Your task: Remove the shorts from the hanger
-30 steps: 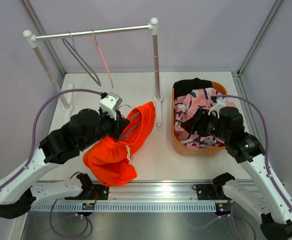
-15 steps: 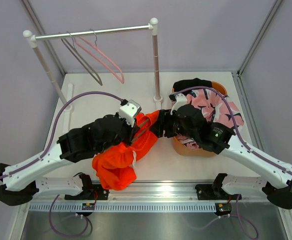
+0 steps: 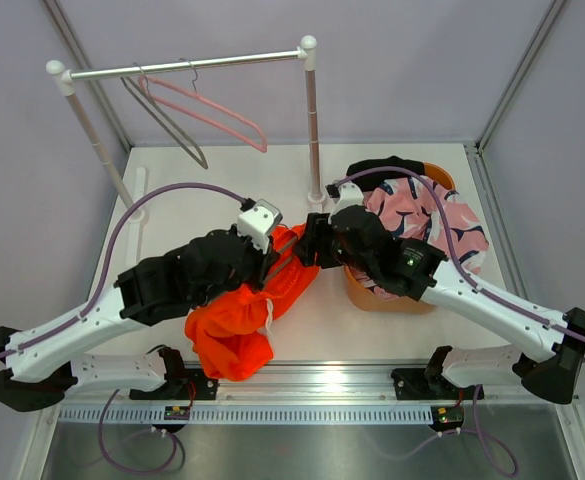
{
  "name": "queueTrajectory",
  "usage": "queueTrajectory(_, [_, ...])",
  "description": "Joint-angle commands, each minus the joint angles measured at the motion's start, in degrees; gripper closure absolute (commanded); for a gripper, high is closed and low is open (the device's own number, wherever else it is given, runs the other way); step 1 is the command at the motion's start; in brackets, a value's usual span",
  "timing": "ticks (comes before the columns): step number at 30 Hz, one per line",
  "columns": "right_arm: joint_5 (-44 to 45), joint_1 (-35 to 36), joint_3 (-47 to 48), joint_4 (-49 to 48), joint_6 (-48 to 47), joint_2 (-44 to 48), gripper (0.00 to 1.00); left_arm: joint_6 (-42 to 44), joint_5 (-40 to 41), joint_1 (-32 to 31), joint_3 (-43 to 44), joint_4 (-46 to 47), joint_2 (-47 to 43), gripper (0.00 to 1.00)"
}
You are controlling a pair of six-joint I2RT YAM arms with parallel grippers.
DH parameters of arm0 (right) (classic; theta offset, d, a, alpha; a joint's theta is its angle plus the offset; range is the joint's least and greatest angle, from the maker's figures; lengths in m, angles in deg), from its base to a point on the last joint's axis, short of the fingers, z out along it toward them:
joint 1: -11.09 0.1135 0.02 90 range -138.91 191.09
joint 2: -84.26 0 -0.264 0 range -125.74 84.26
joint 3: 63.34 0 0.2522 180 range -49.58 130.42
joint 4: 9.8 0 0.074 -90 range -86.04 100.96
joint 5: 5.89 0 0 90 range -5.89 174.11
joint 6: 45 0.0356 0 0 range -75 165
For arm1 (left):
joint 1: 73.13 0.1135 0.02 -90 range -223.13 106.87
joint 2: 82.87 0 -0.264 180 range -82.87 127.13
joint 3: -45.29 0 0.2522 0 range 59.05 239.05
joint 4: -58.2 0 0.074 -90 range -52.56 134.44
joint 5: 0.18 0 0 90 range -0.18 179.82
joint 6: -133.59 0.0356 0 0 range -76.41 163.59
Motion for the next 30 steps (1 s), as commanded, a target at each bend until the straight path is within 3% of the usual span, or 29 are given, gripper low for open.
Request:
queueTrajectory(1, [4.15, 0.64, 0.83, -2.32, 1.49, -1.11, 0.42, -0.13, 0.11, -0.32, -0.31, 6.23, -1.13, 1.00])
queueTrajectory(5, [6.25, 0.64, -1.11, -4.17, 2.11, -0.23, 0.63, -0.75, -0.94, -0.32, -0.83, 5.97, -2.01, 1.00])
queueTrajectory(6, [6.78, 0.64, -1.20, -3.99, 2.11, 0.21, 0.77, -1.01, -1.12, -0.32, -1.10, 5.97, -2.36, 1.00])
queueTrajectory(10, [11.17, 0.64, 0.37, -1.18, 1.85, 1.00, 1.00, -1.28, -2.52, -0.50, -2.68, 4.92, -4.12, 1.00])
queueTrajectory(17, [21.63, -0.23, 6.44, 7.08, 0.88, 0.39, 1.00, -1.10, -7.08, -0.76, -5.31, 2.72, -10.27, 1.00])
queueTrajectory(23, [18.31, -5.42, 7.15, 6.12, -0.43, -0.23, 1.00, -0.75, -10.00, -0.76, -6.64, 0.52, -15.28, 1.00])
queueTrajectory(30, [15.50, -6.66, 5.83, 5.25, -1.05, -0.93, 1.00, 0.31, -10.26, -0.85, -6.90, 3.59, -18.97, 1.00])
